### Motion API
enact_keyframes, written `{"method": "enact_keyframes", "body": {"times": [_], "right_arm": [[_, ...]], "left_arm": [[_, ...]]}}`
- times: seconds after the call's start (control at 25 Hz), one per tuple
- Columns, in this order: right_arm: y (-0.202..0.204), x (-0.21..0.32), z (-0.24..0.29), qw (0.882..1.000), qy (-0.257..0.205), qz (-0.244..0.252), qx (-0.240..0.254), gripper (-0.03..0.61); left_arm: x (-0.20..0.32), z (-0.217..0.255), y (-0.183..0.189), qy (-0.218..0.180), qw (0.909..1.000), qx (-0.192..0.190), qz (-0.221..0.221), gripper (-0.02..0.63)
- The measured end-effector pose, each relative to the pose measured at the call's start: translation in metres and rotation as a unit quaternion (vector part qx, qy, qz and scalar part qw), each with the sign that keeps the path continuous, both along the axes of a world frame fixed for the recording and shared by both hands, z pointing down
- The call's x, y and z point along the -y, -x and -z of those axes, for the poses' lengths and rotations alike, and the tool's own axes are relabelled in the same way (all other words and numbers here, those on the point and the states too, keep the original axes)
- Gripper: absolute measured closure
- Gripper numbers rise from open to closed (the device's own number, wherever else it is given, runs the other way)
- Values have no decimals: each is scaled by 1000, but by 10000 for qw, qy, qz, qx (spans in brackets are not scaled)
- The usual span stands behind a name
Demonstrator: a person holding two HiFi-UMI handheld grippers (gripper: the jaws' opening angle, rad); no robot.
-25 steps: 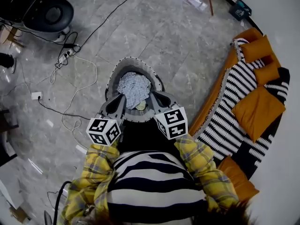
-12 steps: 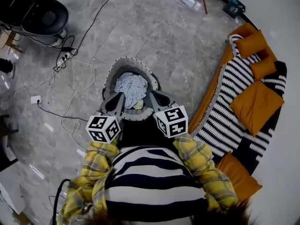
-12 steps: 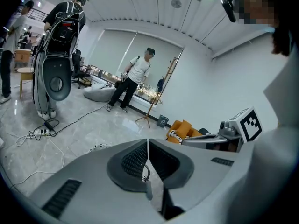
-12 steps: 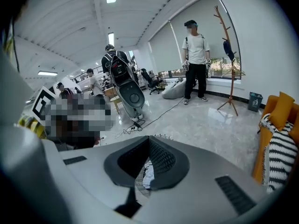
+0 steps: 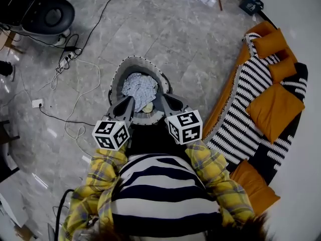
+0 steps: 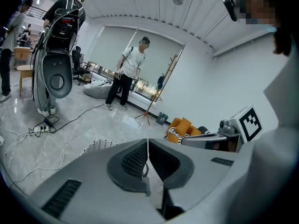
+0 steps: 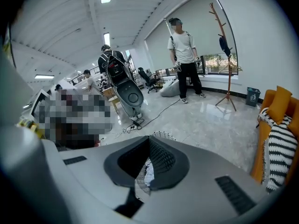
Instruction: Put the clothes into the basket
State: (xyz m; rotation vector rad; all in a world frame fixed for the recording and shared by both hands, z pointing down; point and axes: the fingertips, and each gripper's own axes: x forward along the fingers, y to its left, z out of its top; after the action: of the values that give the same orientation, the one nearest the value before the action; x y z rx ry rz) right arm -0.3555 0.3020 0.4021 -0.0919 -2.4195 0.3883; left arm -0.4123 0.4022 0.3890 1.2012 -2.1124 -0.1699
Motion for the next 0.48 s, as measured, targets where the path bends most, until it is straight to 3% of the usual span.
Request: {"method": "enact_keyframes", "body": {"times": [0.48], "right_arm": [[-2,-6,-7,9998,182,-4,-120,552]], "left_arm": [[-5,-2,4,-50,9999,-81,47,595]]}}
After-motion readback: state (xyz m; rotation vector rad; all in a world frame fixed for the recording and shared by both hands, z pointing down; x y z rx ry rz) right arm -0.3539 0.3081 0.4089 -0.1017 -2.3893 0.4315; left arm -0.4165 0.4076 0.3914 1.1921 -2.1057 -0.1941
